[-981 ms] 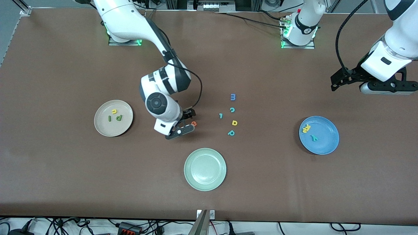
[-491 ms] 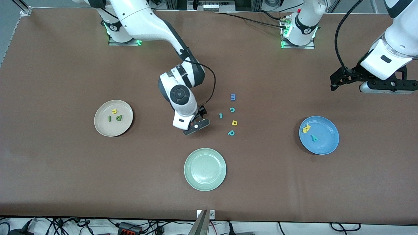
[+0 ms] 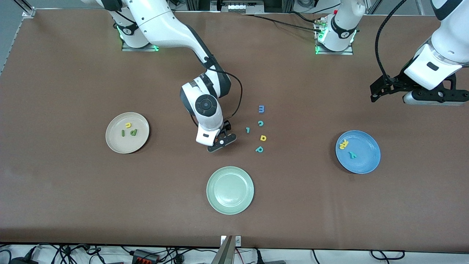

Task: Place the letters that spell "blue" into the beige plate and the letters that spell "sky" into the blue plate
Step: 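Grasp the orange e with the right gripper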

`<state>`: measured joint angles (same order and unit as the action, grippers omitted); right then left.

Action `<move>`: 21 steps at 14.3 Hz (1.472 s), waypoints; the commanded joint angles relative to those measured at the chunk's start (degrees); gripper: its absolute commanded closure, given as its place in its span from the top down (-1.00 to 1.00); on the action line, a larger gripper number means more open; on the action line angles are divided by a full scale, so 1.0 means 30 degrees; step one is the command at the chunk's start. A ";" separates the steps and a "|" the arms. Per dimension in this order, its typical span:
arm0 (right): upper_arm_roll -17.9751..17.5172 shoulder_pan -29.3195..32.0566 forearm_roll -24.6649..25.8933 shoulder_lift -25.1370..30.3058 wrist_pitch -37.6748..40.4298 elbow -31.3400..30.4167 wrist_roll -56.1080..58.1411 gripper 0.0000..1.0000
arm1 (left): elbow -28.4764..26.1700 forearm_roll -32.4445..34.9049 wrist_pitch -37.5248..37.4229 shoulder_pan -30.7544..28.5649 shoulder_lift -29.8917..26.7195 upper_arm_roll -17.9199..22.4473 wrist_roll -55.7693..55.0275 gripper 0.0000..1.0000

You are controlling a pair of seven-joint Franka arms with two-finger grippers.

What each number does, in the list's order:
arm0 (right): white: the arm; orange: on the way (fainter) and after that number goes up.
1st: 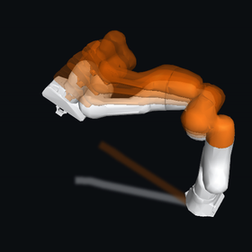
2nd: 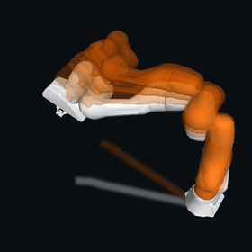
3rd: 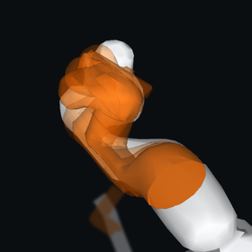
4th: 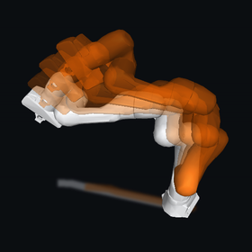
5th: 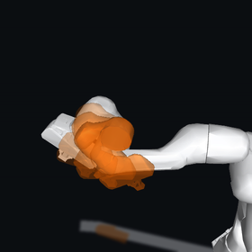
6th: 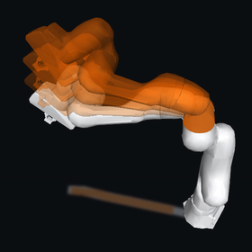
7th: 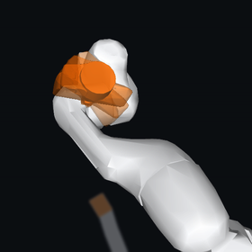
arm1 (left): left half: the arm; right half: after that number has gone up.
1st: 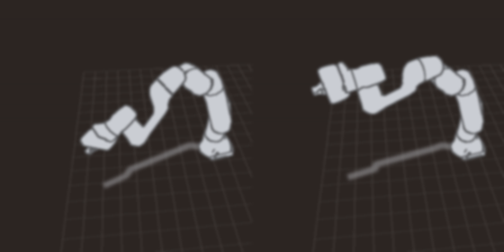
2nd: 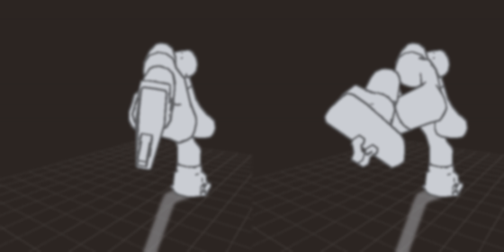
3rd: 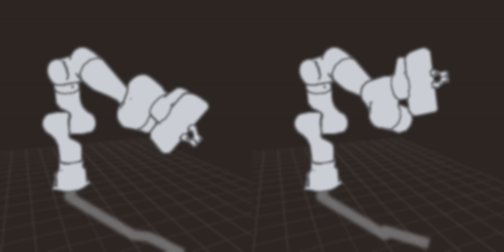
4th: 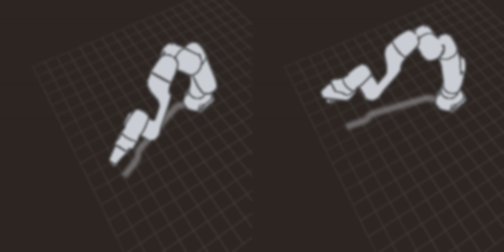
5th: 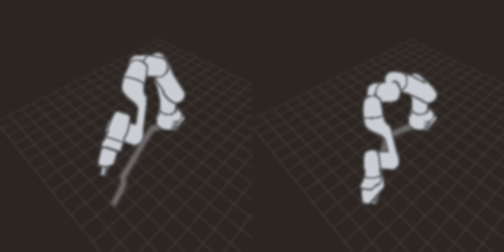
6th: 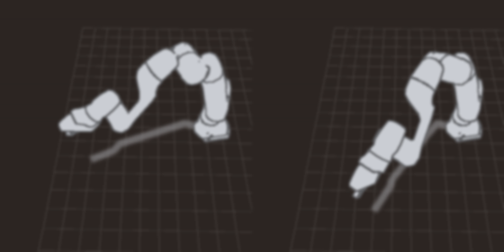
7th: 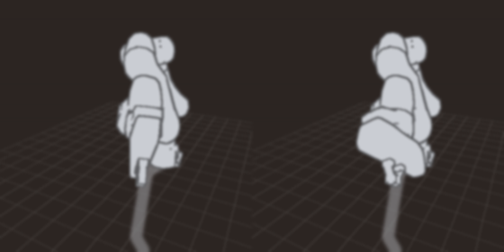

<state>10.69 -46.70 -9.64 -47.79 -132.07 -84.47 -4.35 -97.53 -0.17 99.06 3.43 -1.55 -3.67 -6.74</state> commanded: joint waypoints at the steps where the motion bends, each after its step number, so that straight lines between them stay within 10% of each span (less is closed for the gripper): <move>1: 0.0069 -0.0048 0.0225 -0.0506 -0.0302 0.0529 -0.0222 0.45 | 0.0665 0.0114 -0.0354 0.0030 0.0371 -0.0006 0.0198 1.00; 13: 0.0069 0.0011 0.0225 -0.0770 -0.0682 0.0529 0.0071 0.06 | 0.0665 0.0114 -0.0354 -0.0058 0.0371 -0.0006 0.0227 1.00; 21: 0.0069 0.0128 0.0225 -0.0711 -0.0653 0.0558 0.0130 -0.71 | 0.0665 0.0085 -0.0354 -0.0117 0.0400 -0.0006 0.0256 1.00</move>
<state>10.95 -46.66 -9.55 -49.09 -134.02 -83.96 -4.19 -97.53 -0.17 99.06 3.27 -1.52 -3.67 -6.74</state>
